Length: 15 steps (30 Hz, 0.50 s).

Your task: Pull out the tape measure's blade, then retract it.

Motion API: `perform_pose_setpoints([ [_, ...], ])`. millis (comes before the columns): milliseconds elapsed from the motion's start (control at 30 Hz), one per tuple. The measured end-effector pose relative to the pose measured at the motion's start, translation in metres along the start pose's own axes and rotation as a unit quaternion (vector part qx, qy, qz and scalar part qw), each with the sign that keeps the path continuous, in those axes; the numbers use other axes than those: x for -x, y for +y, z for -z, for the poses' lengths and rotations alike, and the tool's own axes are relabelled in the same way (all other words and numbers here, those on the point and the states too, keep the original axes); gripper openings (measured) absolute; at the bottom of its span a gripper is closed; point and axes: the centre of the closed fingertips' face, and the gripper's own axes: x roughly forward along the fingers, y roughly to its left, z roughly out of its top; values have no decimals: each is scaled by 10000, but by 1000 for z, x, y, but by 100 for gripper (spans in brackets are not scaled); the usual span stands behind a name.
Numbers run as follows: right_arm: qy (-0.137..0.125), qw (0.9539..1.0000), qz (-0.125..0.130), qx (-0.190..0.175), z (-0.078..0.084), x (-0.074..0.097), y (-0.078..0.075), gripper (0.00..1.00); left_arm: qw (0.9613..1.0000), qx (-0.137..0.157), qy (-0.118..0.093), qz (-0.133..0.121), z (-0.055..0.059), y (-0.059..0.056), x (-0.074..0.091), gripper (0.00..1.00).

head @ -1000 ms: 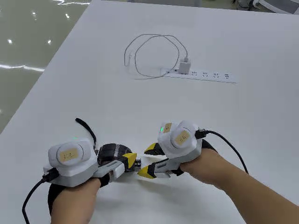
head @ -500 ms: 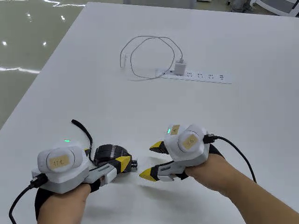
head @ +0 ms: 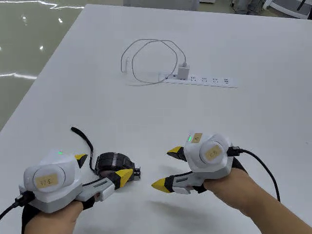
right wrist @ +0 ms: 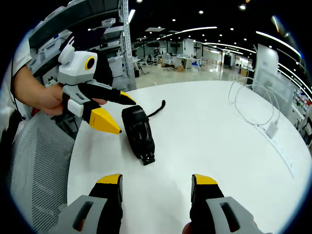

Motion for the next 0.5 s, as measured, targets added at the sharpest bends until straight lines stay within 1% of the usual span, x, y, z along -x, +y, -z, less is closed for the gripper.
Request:
perform_pose_setpoints([
  [67, -18, 10000, 35, -36, 1, 3, 0, 54, 10000, -38, -29, 41, 0, 0, 2, 76],
  [133, -115, 9999, 88, -49, 0, 7, 1, 56, 9999, -106, -26, 104, 1, -2, 5, 77],
  [233, -192, 9997, 135, -69, 1, 11, 3, 58, 9994, -308, 12, 176, 4, -5, 8, 78],
  [500, -274, 9991, 288, -114, 6, 24, 4, 59, 9981, -465, 57, 398, 9, -9, 15, 80],
])
